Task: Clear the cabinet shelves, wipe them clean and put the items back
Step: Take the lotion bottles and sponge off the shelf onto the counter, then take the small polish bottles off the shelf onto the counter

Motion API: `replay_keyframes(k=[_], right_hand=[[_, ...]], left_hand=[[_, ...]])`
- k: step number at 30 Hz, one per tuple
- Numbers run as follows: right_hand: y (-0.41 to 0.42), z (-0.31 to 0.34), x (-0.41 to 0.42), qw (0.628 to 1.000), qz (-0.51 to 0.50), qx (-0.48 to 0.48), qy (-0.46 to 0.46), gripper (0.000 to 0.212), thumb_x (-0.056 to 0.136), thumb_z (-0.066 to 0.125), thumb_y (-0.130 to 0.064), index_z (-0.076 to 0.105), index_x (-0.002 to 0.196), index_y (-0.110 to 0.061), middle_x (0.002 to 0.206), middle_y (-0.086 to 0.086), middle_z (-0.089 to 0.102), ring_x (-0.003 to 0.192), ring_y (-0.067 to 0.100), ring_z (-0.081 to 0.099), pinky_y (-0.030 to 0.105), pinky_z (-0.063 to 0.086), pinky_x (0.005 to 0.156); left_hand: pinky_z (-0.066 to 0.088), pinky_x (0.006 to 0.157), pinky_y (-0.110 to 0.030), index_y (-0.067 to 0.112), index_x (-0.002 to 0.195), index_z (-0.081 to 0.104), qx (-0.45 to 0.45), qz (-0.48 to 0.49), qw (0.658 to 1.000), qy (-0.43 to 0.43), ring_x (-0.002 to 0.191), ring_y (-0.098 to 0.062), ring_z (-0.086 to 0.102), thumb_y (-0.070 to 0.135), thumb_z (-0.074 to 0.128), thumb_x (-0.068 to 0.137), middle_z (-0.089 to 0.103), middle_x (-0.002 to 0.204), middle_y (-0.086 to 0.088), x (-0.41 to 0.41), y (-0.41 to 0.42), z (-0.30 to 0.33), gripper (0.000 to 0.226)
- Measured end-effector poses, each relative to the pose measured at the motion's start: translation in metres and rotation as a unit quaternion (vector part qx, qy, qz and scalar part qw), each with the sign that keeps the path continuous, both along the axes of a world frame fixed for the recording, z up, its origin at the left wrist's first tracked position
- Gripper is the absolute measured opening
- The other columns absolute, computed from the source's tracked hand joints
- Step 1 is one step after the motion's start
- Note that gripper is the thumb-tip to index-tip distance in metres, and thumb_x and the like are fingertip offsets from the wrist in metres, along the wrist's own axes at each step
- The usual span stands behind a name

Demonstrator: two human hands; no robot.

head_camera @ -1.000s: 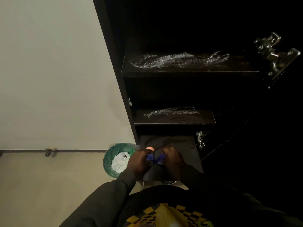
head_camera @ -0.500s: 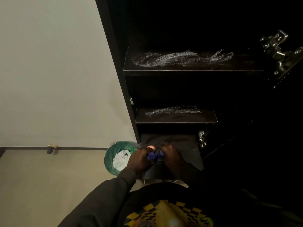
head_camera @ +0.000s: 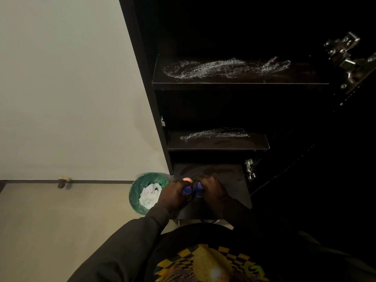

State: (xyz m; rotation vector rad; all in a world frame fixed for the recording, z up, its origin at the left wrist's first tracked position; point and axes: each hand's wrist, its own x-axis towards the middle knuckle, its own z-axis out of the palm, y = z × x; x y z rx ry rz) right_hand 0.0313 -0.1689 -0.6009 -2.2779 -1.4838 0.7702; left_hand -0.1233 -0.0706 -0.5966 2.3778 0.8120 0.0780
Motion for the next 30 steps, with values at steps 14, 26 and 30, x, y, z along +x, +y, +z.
replay_keyframes(k=[14,26,30], right_hand=[[-0.005,0.016,-0.007,1.000,0.009,0.015,-0.001,0.025,0.085,0.059,-0.010,0.064,0.109,-0.005,0.110,0.016,0.063,0.105,0.036,0.058,0.040,0.046,0.090],[-0.008,0.055,-0.010,0.973,-0.076,0.206,0.072,0.065,0.074,0.067,-0.037,0.055,0.135,-0.020,0.136,0.000,0.057,0.124,0.012,0.055,0.035,0.045,0.105],[-0.003,0.118,-0.007,0.942,-0.098,0.313,0.078,0.057,0.080,0.071,-0.025,0.054,0.135,-0.022,0.134,-0.009,0.058,0.124,0.001,0.053,0.024,0.045,0.104]], left_hand=[[0.048,0.069,-0.028,0.031,0.101,0.056,0.019,0.000,0.999,0.030,0.090,-0.021,0.063,0.054,0.061,0.071,0.066,0.100,0.007,0.001,-0.002,-0.002,0.038],[0.050,0.086,-0.028,0.035,0.114,0.066,0.102,0.025,0.989,-0.101,0.106,-0.008,0.058,0.061,0.052,0.084,0.066,0.115,0.017,0.018,0.003,0.053,0.042],[0.049,0.089,-0.020,0.029,0.106,0.071,0.126,0.042,0.968,-0.214,0.102,-0.004,0.060,0.042,0.058,0.089,0.070,0.108,0.015,0.031,0.003,0.119,0.025]])
